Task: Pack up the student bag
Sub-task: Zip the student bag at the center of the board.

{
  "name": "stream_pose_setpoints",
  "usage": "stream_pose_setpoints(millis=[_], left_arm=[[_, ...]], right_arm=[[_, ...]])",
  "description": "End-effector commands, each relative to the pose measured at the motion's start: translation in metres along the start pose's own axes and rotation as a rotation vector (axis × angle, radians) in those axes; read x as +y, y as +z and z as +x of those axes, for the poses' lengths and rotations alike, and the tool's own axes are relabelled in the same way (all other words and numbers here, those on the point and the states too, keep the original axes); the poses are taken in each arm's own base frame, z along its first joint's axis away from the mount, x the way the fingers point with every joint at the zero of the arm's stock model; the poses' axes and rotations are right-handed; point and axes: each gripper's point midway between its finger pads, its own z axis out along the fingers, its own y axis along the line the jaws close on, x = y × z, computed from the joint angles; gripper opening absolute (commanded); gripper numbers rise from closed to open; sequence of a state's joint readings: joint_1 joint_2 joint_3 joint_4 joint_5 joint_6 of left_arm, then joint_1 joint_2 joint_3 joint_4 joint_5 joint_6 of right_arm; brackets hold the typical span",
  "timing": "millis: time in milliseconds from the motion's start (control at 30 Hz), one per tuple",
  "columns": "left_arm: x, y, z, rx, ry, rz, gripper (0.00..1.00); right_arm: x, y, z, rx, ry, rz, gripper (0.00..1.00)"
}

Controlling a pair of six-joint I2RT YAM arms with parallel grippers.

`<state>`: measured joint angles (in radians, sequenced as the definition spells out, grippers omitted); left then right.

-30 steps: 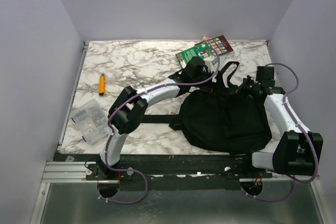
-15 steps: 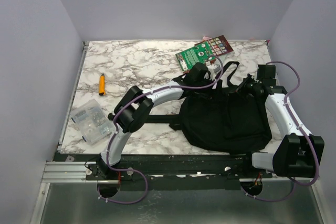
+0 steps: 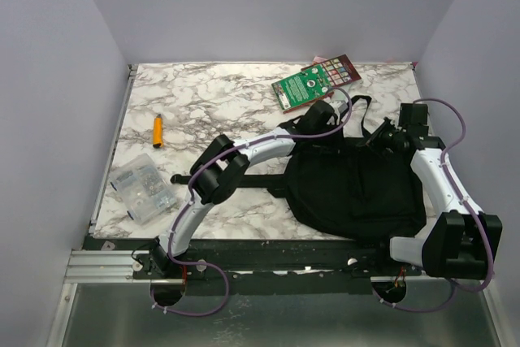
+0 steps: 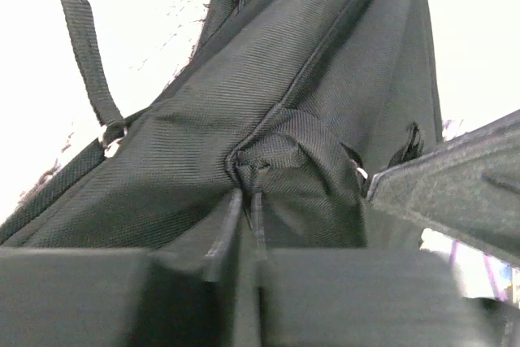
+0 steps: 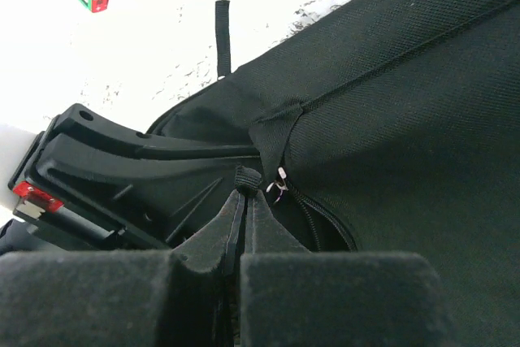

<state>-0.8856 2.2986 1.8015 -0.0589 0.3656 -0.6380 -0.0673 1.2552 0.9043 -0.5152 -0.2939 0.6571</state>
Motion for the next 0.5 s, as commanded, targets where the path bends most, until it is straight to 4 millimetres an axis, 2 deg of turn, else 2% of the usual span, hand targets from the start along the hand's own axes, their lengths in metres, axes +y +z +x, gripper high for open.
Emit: stream_pose_setpoints(millis=[0, 100, 133, 300, 467], left_arm=[[-0.013, 0.000, -0.031, -0.116, -0.011, -0.019, 0.00], [-0.004, -0.011, -0.044, -0.177, -0.011, -0.073, 0.00], [0.000, -0.017, -0.053, -0.226, -0.015, -0.097, 0.00], [0.041, -0.055, -0.077, -0.393, -0.078, -0.238, 0.00], [0.058, -0.077, -0.092, -0.440, -0.083, -0.273, 0.00]], right_arm=[[0.007, -0.007, 0.004, 0.001, -0.002, -0.037, 0.01], [0.001, -0.007, 0.005, 0.004, -0.013, -0.010, 0.01], [-0.001, -0.007, 0.005, 0.003, -0.016, 0.000, 0.01], [-0.011, -0.008, 0.004, -0.006, -0.045, 0.049, 0.01], [-0.023, -0.003, 0.035, 0.084, -0.023, 0.042, 0.01]])
